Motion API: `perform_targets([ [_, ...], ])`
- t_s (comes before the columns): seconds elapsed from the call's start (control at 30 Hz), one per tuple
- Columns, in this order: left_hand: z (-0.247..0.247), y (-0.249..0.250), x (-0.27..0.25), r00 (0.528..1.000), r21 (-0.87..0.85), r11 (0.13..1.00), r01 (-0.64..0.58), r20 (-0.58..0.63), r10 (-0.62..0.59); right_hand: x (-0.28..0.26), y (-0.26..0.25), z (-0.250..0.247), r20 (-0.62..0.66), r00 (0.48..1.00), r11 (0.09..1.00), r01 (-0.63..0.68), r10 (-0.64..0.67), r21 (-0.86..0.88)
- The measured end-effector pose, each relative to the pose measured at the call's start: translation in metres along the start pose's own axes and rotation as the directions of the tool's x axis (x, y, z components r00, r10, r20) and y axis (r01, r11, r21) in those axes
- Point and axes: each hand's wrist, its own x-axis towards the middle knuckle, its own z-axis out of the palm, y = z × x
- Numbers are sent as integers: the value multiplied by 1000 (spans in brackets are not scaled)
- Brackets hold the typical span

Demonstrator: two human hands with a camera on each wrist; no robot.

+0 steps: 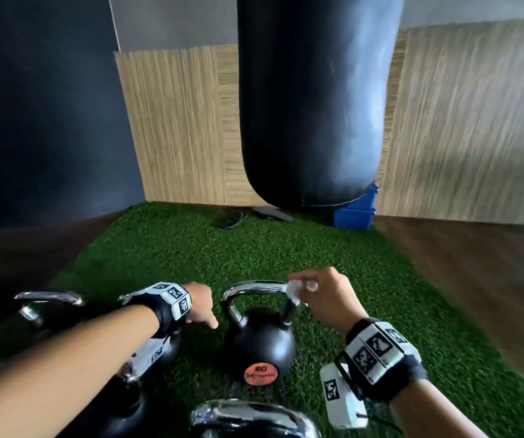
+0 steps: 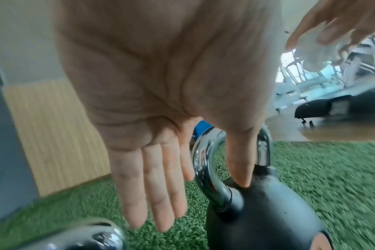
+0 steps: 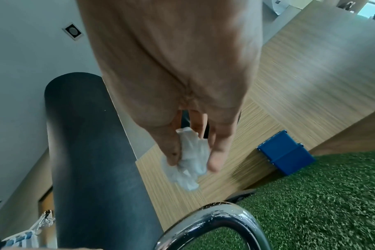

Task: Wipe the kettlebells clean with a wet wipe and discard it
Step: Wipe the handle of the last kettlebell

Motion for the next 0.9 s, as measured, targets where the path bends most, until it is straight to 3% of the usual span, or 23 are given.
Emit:
perform_targets([
  [0.1, 32, -2, 50, 999, -301, 952, 47, -7, -51, 30, 21, 18, -87, 996, 999, 3, -7, -45],
  [0.23, 74, -2, 91, 996, -493, 866, -86, -71, 58, 56, 31, 39, -97, 994, 999, 39, -40, -12],
  [0.37, 104, -5, 113, 990, -729, 670, -138, -110, 84, 68, 28, 56, -106, 994, 1000, 12, -12, -5],
  [0.47, 116, 9, 118, 984, -779, 602, -177, -137, 112, 73, 19, 69, -152, 987, 995, 34, -49, -97],
  [0.57, 125, 20, 120, 970, -780, 583, -225, -236, 59, 77, 8, 79, -153, 982, 980, 80, -108, -183],
  [0.63, 122, 18, 119, 956, -752, 599, -274, -280, 86, 79, 2, 85, -119, 984, 971, 102, -130, -217],
  [0.77, 119, 11, 123, 960, -754, 595, -278, -237, 149, 83, -11, 91, -10, 991, 949, 127, -135, -290],
  [0.9, 127, 16, 126, 949, -754, 581, -307, -292, 122, 89, -15, 92, 71, 985, 941, 171, -157, -292],
])
